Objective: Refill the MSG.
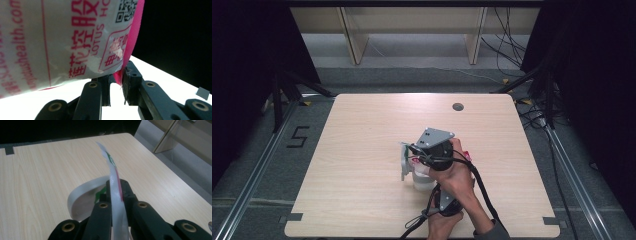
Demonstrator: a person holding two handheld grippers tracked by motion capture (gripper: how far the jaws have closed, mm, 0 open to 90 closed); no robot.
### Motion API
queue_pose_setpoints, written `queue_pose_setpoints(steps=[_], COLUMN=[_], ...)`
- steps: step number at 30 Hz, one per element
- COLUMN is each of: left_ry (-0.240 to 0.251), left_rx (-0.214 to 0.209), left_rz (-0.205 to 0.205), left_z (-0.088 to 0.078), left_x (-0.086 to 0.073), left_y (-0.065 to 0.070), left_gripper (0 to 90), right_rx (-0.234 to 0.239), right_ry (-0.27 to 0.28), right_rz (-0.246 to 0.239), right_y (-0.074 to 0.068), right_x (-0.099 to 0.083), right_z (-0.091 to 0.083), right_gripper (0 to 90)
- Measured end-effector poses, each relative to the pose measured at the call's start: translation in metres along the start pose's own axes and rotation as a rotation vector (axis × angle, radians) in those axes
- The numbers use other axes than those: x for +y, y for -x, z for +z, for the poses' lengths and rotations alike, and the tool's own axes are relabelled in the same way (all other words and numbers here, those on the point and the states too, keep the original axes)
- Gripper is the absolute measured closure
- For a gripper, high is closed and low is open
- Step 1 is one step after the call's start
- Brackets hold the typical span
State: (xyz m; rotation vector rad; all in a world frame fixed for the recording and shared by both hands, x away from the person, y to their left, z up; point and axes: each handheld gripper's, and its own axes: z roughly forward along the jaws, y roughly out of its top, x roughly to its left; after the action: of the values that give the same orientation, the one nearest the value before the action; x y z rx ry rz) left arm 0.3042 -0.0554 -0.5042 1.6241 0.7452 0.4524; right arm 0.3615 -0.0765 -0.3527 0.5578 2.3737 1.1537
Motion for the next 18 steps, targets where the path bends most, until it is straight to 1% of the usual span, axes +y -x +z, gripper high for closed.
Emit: queue_pose_setpoints(steps=[1, 2, 3, 4, 5, 7, 8, 9, 10, 11, 12, 13, 15, 17, 18], left_ry=[0.005, 0.003, 0.005, 0.005, -0.002, 0.007, 0.018, 0.069, 0.046, 0.043, 0.043, 0.045, 0.046, 0.044, -0.010], left_rx=[0.009, -0.010, -0.023, -0.023, -0.021, -0.024, -0.023, -0.017, -0.007, -0.007, -0.008, -0.006, -0.011, -0.008, -0.020], left_rz=[-0.008, -0.007, -0.010, -0.010, 0.000, 0.000, -0.016, -0.077, -0.045, -0.044, -0.043, -0.042, -0.051, -0.046, 0.010], left_z=[0.0003, 0.0002, 0.0001, 0.0001, -0.0002, 0.0002, 0.0009, 0.0045, 0.0034, 0.0033, 0.0034, 0.0034, 0.0033, 0.0031, -0.0012], left_x=[-0.0003, -0.0005, -0.0006, -0.0006, -0.0003, -0.0002, -0.0004, -0.0008, -0.0009, -0.0008, -0.0007, -0.0009, -0.0010, -0.0010, -0.0002], left_y=[0.0008, 0.0003, 0.0004, 0.0004, 0.0004, 0.0010, 0.0020, 0.0060, 0.0039, 0.0037, 0.0036, 0.0039, 0.0039, 0.0040, 0.0001], left_gripper=[77.2, 77.2, 77.2, 77.2, 77.3, 77.3, 77.3, 77.3, 77.3, 77.3, 77.3, 77.3, 77.3, 77.3, 77.3], right_rx=[-0.002, 0.002, 0.008, 0.008, 0.007, 0.008, 0.004, 0.004, 0.006, 0.004, 0.006, 0.007, 0.004, 0.009, 0.002], right_ry=[-0.002, -0.005, -0.001, -0.001, 0.001, 0.002, 0.002, 0.003, 0.004, 0.004, 0.010, 0.008, 0.004, 0.001, 0.007], right_rz=[-0.007, -0.003, -0.012, -0.012, 0.002, -0.002, 0.021, 0.019, 0.019, 0.019, 0.000, -0.004, 0.019, -0.002, -0.002], right_y=[0.0000, 0.0001, 0.0014, 0.0014, 0.0012, 0.0019, 0.0006, 0.0012, 0.0012, 0.0008, 0.0015, 0.0018, 0.0011, 0.0020, 0.0010], right_x=[-0.0007, -0.0010, -0.0009, -0.0009, -0.0008, -0.0003, -0.0004, -0.0004, -0.0005, -0.0004, -0.0003, -0.0001, -0.0005, -0.0003, -0.0004], right_z=[0.0016, 0.0025, 0.0031, 0.0031, 0.0006, -0.0013, -0.0015, -0.0013, -0.0012, -0.0013, -0.0009, -0.0012, -0.0011, -0.0011, -0.0003], right_gripper=[88.8, 88.8, 88.8, 88.8, 88.8, 88.8, 88.8, 88.8, 88.8, 88.8, 88.8, 88.8, 88.8, 88.8, 88.8])
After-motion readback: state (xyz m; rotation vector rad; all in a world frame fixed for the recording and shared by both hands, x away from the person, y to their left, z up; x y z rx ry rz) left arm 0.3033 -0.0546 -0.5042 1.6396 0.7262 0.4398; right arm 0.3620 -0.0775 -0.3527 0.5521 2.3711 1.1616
